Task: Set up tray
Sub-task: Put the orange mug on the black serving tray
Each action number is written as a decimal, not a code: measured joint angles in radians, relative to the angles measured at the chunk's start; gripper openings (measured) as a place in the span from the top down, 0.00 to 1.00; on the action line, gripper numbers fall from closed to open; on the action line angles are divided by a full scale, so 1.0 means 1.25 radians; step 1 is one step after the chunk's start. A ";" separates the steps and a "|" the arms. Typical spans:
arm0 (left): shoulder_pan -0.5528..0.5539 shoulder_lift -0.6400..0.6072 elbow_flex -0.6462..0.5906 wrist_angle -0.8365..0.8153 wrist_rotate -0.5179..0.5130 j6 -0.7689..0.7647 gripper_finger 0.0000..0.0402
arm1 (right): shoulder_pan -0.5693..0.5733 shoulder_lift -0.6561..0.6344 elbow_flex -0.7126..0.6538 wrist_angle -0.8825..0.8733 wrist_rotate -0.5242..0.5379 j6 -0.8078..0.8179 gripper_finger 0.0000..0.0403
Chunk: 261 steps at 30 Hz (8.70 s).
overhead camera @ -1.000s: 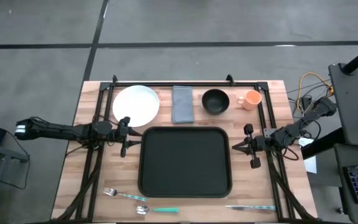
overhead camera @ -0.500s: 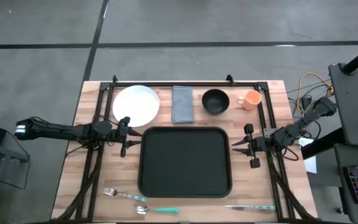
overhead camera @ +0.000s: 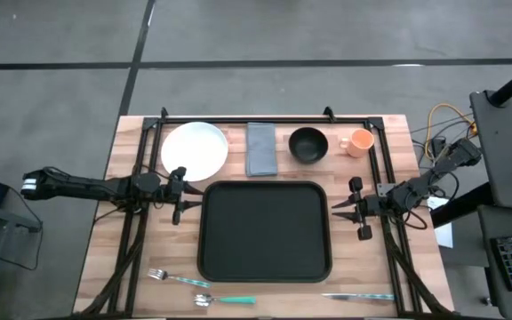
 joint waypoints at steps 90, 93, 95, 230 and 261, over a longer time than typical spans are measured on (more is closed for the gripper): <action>0.000 0.000 0.000 0.000 0.000 0.000 0.69 | 0.000 0.000 0.000 0.000 0.000 0.040 0.79; 0.000 0.000 0.000 0.000 0.000 0.000 0.69 | 0.000 0.000 0.000 0.000 0.000 0.040 0.81; 0.000 0.000 0.000 0.000 0.000 0.000 0.69 | 0.000 0.000 0.000 0.000 0.000 0.039 0.82; 0.000 -0.001 0.071 0.096 0.006 -0.204 0.69 | -1.207 0.451 0.446 -0.812 -0.086 0.390 0.98; -0.040 0.561 0.815 -0.374 -0.250 0.114 0.69 | -0.485 0.840 1.071 -0.743 -0.222 0.441 0.98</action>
